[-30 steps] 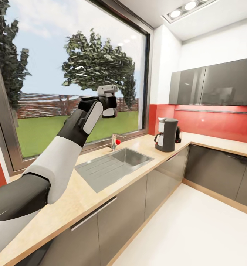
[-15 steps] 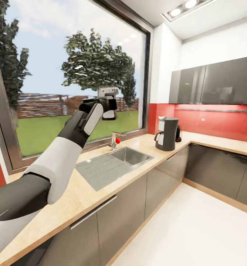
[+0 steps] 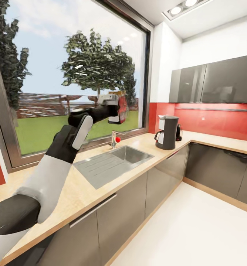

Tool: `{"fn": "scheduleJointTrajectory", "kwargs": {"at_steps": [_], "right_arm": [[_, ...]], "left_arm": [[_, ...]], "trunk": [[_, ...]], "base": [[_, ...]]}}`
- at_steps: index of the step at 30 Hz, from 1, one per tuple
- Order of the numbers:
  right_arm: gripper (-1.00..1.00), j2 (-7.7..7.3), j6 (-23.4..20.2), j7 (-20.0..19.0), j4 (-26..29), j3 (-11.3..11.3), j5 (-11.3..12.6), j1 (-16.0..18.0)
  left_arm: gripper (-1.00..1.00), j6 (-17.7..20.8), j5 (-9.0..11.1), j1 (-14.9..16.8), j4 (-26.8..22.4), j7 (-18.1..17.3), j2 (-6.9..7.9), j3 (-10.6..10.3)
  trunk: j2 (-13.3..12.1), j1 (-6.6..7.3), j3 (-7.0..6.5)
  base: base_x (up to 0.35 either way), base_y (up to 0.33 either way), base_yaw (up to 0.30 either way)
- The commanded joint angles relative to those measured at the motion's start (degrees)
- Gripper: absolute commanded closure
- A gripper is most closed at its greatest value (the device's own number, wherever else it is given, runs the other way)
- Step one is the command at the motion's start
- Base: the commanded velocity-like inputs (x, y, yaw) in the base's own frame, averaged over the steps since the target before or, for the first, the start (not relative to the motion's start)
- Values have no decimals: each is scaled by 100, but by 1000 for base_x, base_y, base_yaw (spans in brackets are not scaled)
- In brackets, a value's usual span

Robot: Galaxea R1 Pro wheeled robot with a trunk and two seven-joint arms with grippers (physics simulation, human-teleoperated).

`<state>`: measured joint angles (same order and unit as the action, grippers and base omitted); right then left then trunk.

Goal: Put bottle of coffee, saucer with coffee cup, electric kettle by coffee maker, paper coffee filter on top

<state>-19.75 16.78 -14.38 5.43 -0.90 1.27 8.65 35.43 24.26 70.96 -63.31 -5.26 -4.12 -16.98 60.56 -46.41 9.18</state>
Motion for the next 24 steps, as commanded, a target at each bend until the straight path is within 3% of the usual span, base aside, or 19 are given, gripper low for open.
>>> {"fn": "scheduleJointTrajectory", "kwargs": {"at_steps": [1, 3, 7, 18, 24], "right_arm": [[-100, -2, 18, -21, -6, -7, 14, 5], [-100, -2, 18, -21, -6, -7, 14, 5], [-100, -2, 18, -21, -7, -7, 14, 5], [-100, -2, 18, -21, -7, -7, 14, 3], [-100, -2, 18, -21, -7, -7, 14, 0]], "left_arm": [[100, 32, -88, -82, -169, -191, 171, 7], [100, 44, -88, -186, -333, -414, 340, 4], [100, 50, -88, -322, -521, -524, 426, -4], [100, 47, -88, -415, -611, -551, 440, -95], [100, 39, -88, -714, -855, -521, 439, -119]], "trunk": [[46, -24, 26], [126, -68, 62], [287, -156, 134], [728, -397, 331], [969, -529, 439]], "base": [[0, 0, 0], [0, 0, 0], [0, 0, 0], [0, 0, 0], [0, 0, 0]]}}
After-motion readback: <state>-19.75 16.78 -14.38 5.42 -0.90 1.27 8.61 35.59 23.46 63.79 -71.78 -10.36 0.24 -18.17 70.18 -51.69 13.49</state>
